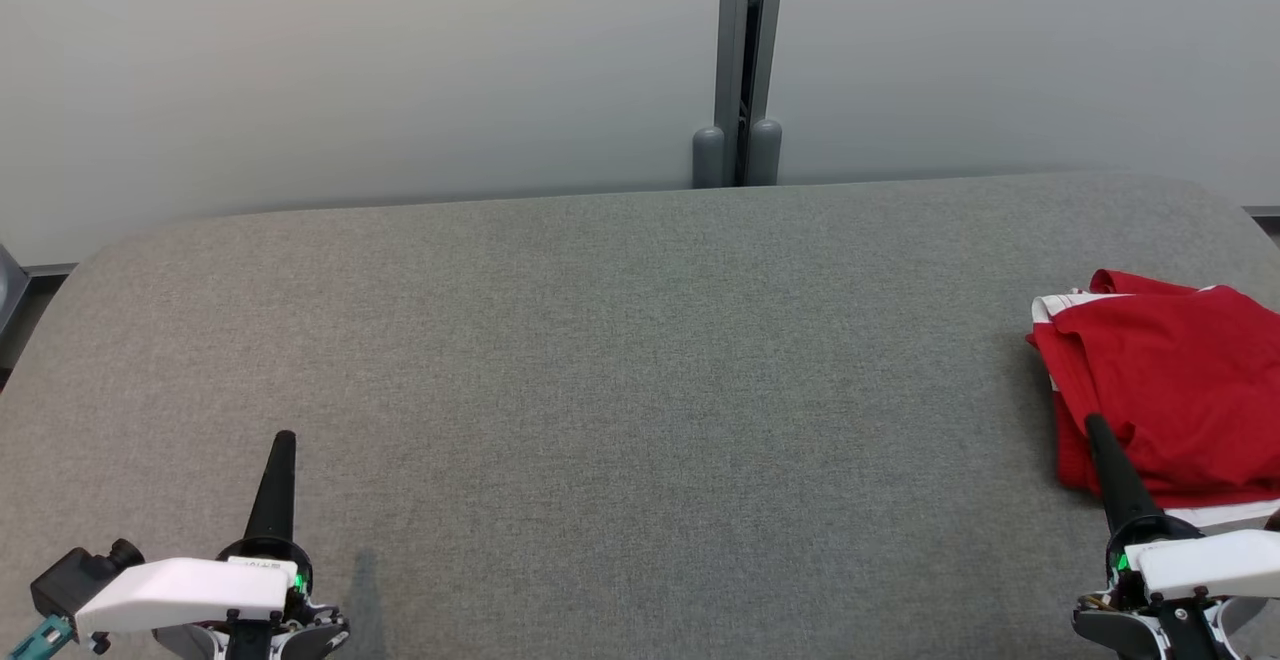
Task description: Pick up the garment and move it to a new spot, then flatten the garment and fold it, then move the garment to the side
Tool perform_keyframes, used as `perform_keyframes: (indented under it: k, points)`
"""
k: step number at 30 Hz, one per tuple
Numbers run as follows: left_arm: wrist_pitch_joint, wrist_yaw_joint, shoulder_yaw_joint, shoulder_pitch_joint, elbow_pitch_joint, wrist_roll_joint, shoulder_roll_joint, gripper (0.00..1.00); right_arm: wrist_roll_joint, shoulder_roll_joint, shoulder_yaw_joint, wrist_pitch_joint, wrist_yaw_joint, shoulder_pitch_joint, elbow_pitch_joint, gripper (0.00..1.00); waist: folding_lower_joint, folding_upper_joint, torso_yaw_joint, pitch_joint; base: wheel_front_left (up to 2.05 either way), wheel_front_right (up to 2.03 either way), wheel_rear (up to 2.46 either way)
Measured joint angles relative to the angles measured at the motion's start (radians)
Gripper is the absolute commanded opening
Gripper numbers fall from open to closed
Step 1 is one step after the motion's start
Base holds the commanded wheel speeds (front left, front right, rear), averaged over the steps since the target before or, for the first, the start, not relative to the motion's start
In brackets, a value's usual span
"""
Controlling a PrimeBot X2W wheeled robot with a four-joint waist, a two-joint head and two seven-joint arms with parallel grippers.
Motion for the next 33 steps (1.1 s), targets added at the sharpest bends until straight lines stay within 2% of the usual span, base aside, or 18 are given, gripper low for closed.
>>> perform_keyframes:
  k: [33]
  points:
    - [0.067, -0.038, 0.045, -0.036, -0.002, -0.230, -0.013, 0.00, 0.239, 0.012, -0.030, 0.040, 0.000, -0.031, 0.023, 0.00, 0.0000, 0.0000, 0.003, 0.012, 0.00, 0.00, 0.00]
